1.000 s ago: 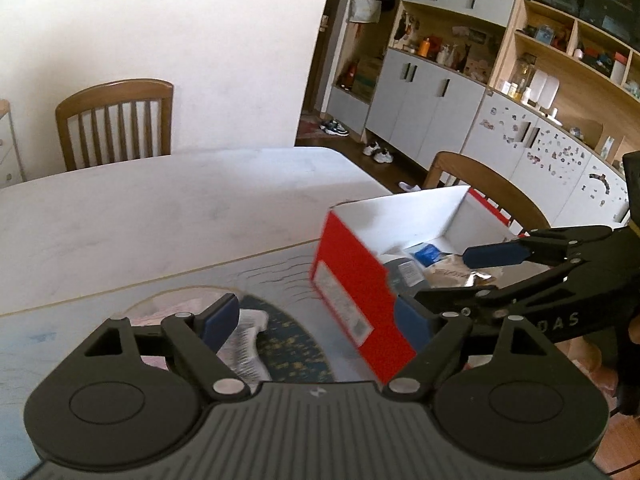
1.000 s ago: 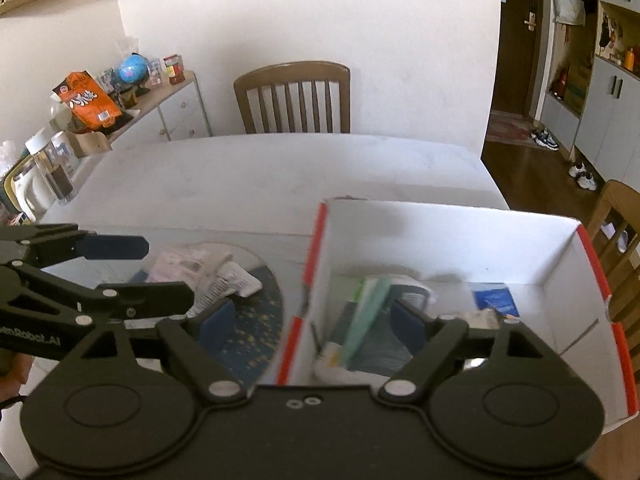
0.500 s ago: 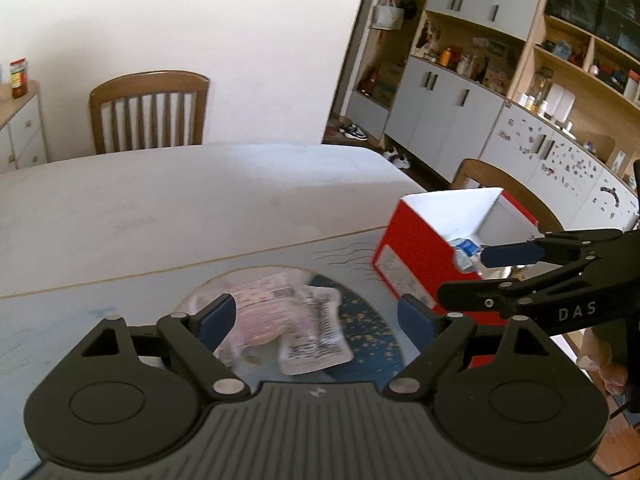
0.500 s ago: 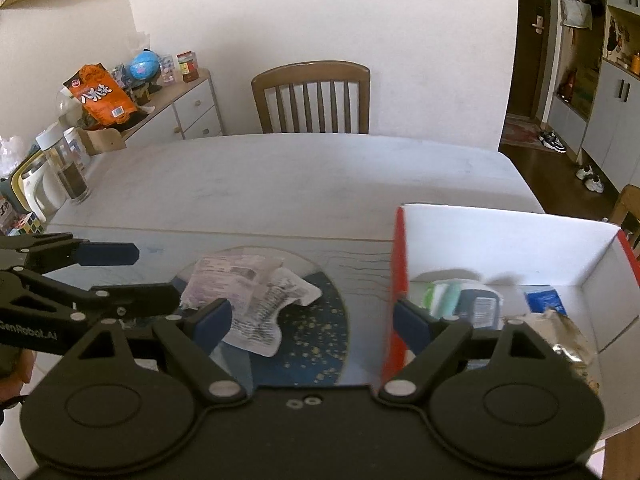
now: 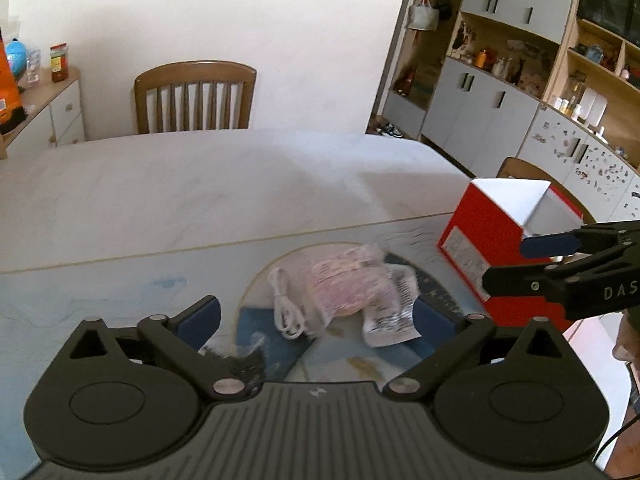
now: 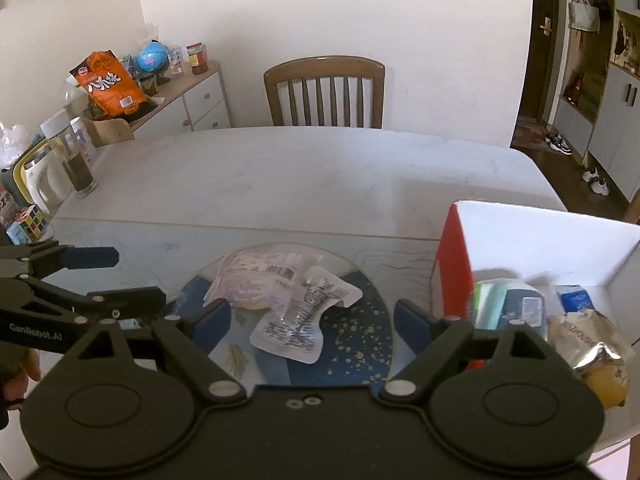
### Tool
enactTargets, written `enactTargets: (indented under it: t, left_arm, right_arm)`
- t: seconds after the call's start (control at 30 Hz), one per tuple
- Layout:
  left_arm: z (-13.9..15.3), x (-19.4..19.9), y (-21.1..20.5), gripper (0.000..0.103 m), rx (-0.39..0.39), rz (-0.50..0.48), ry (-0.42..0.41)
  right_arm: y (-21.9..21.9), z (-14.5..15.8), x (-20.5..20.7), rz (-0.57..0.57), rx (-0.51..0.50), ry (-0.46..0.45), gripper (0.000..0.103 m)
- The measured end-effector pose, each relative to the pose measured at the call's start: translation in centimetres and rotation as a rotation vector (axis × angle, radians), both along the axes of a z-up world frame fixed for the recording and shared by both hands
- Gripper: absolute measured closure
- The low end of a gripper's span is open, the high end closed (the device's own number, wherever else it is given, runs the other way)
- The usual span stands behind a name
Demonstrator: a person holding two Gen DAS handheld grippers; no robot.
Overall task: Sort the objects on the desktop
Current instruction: 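Withdraw both open tools from the shoebox toward the remaining table items, then grasp the clear bag of dark leaves with the left tool while the right tool grasps the white printed sachet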
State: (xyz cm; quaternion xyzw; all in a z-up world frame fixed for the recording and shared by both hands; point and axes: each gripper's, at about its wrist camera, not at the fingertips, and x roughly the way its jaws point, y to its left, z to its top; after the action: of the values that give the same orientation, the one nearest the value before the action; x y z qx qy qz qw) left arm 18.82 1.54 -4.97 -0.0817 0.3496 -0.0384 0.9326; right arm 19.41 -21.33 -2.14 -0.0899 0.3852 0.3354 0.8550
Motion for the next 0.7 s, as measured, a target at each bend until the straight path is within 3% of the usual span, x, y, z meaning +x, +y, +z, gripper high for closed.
enactTargets:
  t: [0.7]
  left_arm:
    - [-5.3, 0.1, 2.2, 0.000, 0.066, 0.014, 0.090]
  right_arm:
    - [3.2, -4.5, 0.3, 0.024, -0.090, 0.041, 0.014]
